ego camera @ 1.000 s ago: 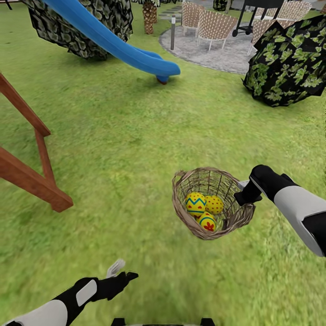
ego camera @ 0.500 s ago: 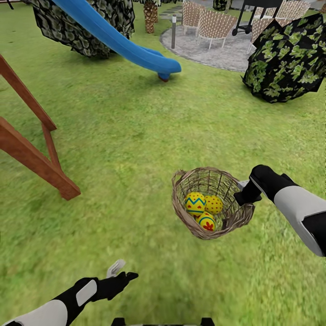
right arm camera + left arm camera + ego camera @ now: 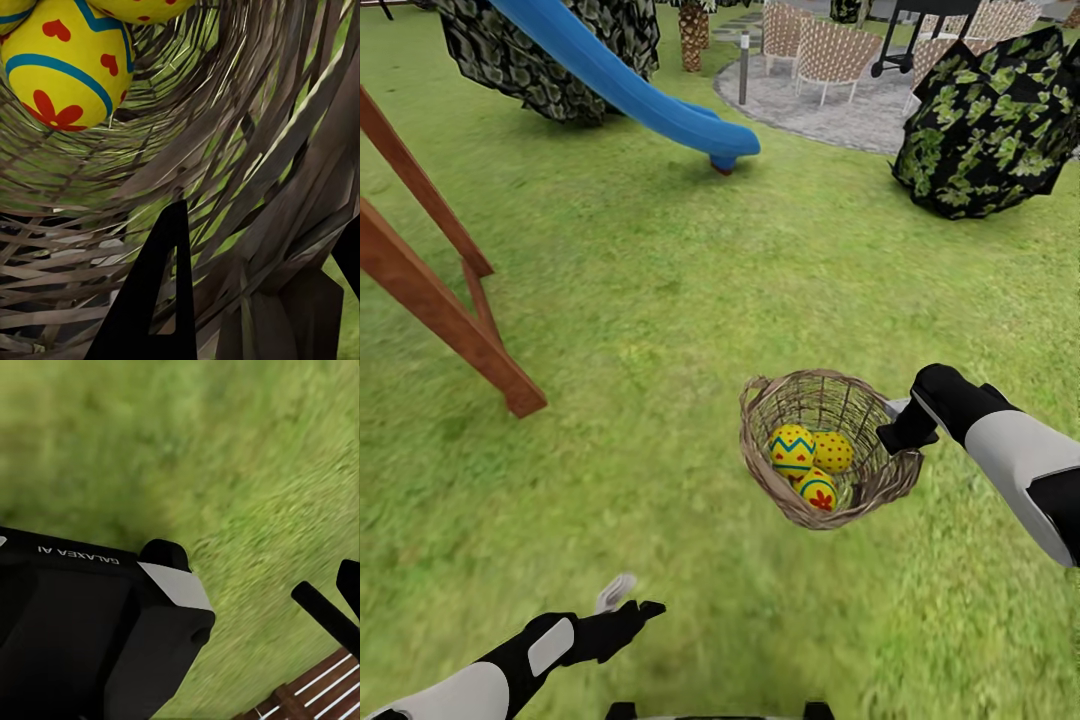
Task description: Take the three Easter eggs out of the wicker basket on the lawn in the garden, then place them on the lawn next to a single tree (choose any tree) so that all three eggs are next to the same tree and none are left in the basket.
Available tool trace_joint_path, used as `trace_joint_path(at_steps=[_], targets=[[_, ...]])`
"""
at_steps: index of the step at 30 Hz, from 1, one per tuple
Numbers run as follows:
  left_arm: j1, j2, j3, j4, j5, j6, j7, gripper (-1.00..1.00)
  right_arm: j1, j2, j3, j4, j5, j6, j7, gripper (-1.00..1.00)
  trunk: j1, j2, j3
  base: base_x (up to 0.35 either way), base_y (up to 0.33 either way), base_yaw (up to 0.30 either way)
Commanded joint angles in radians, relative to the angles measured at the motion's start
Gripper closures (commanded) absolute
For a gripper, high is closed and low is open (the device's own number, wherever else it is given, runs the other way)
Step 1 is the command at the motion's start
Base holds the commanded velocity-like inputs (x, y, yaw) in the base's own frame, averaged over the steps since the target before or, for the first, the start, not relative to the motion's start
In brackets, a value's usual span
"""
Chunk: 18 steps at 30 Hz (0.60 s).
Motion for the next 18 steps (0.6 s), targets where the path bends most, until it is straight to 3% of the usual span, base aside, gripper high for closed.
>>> trace_joint_path(at_steps=[1, 10, 18], targets=[[0.000, 0.001, -0.003, 0.000, 0.006, 0.004, -0.002, -1.00, 0.000, 0.000, -0.002, -0.002, -0.001, 0.005, 0.009, 1.00, -0.001, -0.001, -0.001, -0.332, 0.000, 0.074], [0.000, 0.001, -0.003, 0.000, 0.006, 0.004, -0.002, -1.00, 0.000, 0.000, -0.002, -0.002, -0.001, 0.005, 0.009, 1.00, -0.001, -0.001, -0.001, -0.332, 0.077, 0.123], [0.000, 0.001, -0.003, 0.000, 0.006, 0.004, -0.002, -1.00, 0.000, 0.000, -0.002, -0.002, -0.001, 0.005, 0.009, 1.00, -0.001, -0.001, -0.001, -0.332, 0.126, 0.026]])
